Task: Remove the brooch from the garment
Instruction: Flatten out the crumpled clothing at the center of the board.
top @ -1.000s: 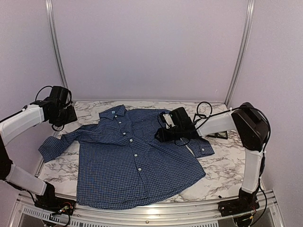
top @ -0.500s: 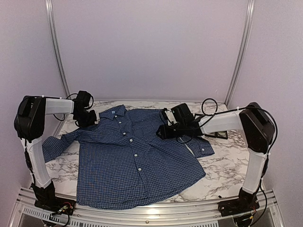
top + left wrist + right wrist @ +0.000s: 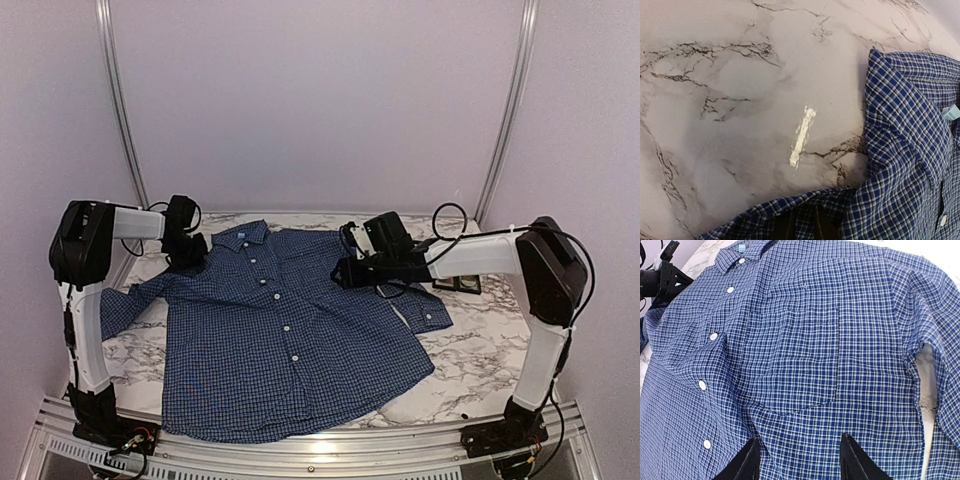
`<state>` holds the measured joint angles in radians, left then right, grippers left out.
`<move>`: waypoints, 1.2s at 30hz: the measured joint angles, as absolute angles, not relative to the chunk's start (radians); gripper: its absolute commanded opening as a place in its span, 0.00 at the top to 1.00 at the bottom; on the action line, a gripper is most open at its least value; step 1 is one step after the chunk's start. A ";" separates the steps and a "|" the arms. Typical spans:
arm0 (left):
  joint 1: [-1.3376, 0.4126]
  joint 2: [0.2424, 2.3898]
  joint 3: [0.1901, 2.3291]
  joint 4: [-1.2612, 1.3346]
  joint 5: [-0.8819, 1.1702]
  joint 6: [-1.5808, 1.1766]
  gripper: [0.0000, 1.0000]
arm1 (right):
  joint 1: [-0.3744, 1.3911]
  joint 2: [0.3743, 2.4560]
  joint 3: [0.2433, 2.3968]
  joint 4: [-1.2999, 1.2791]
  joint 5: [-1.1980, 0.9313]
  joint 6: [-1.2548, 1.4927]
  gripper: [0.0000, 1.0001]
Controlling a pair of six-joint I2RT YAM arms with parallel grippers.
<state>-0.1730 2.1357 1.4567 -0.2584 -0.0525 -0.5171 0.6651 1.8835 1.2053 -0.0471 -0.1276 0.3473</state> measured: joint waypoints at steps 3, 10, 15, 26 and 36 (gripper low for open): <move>-0.148 2.181 1.523 -0.259 -0.053 -0.517 0.86 | 0.665 1.882 1.222 -0.056 -0.124 0.347 0.48; -0.110 2.310 1.728 -0.303 -0.046 -0.517 0.86 | 0.665 1.881 1.249 -0.076 -0.121 0.343 0.48; -0.100 2.384 1.853 -0.338 -0.043 -0.517 0.85 | 0.665 1.881 1.263 -0.089 -0.121 0.341 0.48; -0.052 2.419 1.940 -0.403 -0.006 -0.491 0.53 | 0.635 1.881 1.314 -0.123 -0.121 0.339 0.41; -0.049 2.272 1.866 -0.407 -0.001 -0.450 0.27 | 0.623 1.880 1.343 -0.136 -0.116 0.336 0.22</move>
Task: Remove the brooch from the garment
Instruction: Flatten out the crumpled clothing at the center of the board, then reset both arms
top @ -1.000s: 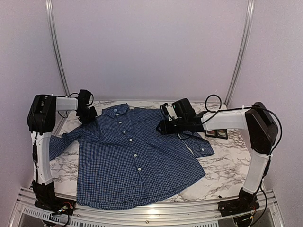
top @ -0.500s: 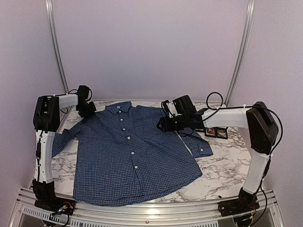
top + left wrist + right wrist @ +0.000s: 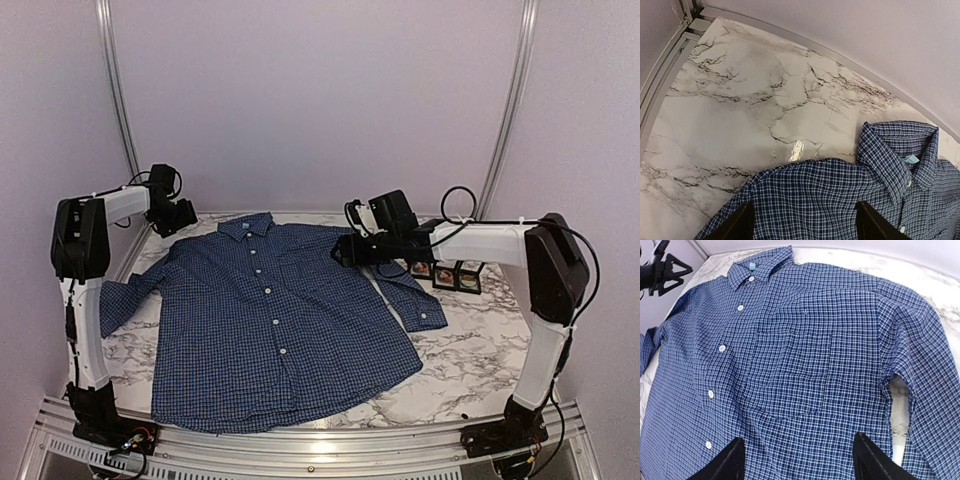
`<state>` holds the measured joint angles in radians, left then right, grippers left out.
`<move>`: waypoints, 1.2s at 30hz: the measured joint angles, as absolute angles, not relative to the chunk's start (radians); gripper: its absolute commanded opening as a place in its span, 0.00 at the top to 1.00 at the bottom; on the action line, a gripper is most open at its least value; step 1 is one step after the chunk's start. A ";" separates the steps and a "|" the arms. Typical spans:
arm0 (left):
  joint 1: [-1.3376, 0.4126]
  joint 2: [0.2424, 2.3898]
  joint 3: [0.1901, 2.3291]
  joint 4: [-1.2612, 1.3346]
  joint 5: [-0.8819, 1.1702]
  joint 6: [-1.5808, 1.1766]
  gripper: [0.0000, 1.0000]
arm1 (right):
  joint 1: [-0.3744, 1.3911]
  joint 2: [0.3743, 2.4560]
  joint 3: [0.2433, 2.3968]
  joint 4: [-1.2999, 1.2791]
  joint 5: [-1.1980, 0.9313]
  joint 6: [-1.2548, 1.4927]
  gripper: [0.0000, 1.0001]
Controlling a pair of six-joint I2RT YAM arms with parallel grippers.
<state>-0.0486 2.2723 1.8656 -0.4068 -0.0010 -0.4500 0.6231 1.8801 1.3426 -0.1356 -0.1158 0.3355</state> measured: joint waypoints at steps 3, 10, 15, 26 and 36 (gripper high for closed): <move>-0.059 2.146 1.768 -0.374 -0.001 -0.443 0.16 | 0.623 1.874 1.343 -0.137 -0.109 0.332 0.06; -0.142 1.811 1.422 -0.233 0.018 -0.454 0.01 | 0.623 1.789 1.323 -0.132 -0.086 0.332 0.01; -0.257 1.617 1.199 -0.159 0.022 -0.466 0.01 | 0.623 1.700 1.272 -0.107 -0.064 0.336 0.02; -0.480 1.266 0.898 -0.014 -0.036 -0.444 0.01 | 0.623 1.427 1.020 0.043 0.029 0.348 0.01; -0.535 1.167 0.815 0.087 -0.061 -0.426 0.01 | 0.623 1.359 0.984 0.106 0.057 0.360 0.01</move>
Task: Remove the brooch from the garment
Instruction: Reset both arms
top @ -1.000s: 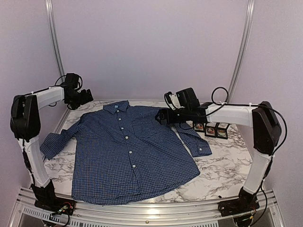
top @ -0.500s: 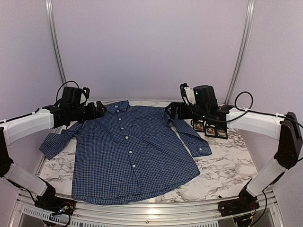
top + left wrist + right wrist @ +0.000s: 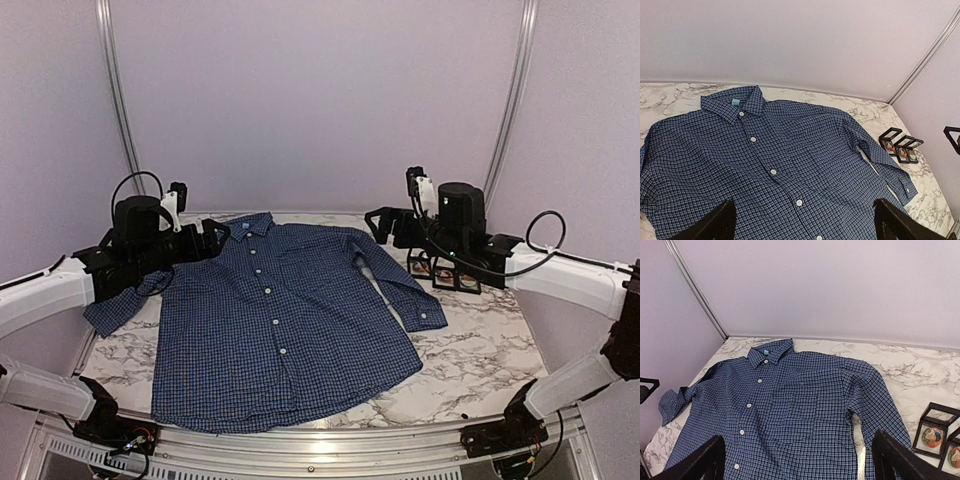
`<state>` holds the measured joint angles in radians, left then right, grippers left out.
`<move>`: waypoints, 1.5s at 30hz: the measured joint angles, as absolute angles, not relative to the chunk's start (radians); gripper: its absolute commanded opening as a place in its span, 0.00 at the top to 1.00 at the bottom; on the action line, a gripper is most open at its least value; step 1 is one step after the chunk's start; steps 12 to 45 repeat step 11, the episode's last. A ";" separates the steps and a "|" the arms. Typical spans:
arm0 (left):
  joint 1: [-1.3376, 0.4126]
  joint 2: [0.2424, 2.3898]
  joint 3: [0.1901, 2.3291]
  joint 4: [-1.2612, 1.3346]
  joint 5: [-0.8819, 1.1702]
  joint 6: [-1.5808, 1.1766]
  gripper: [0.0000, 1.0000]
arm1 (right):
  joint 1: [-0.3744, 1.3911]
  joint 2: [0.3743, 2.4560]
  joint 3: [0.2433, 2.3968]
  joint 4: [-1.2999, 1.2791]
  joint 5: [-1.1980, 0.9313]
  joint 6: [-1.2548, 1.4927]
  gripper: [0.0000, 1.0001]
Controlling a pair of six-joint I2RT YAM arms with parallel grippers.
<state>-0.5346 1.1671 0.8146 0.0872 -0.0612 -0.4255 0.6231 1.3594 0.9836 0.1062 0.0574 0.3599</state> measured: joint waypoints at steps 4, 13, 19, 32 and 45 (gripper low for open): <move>-0.535 1.161 0.814 0.105 -0.063 -0.422 0.01 | 0.623 1.359 0.970 0.109 0.064 0.366 0.02; -0.535 1.161 0.814 0.108 -0.073 -0.419 0.01 | 0.623 1.357 0.962 0.112 0.071 0.366 0.01; -0.535 1.161 0.814 0.108 -0.073 -0.419 0.01 | 0.623 1.357 0.962 0.112 0.071 0.366 0.01; -0.535 1.161 0.814 0.108 -0.073 -0.419 0.01 | 0.623 1.357 0.962 0.112 0.071 0.366 0.01; -0.535 1.161 0.814 0.108 -0.073 -0.419 0.01 | 0.623 1.357 0.962 0.112 0.071 0.366 0.01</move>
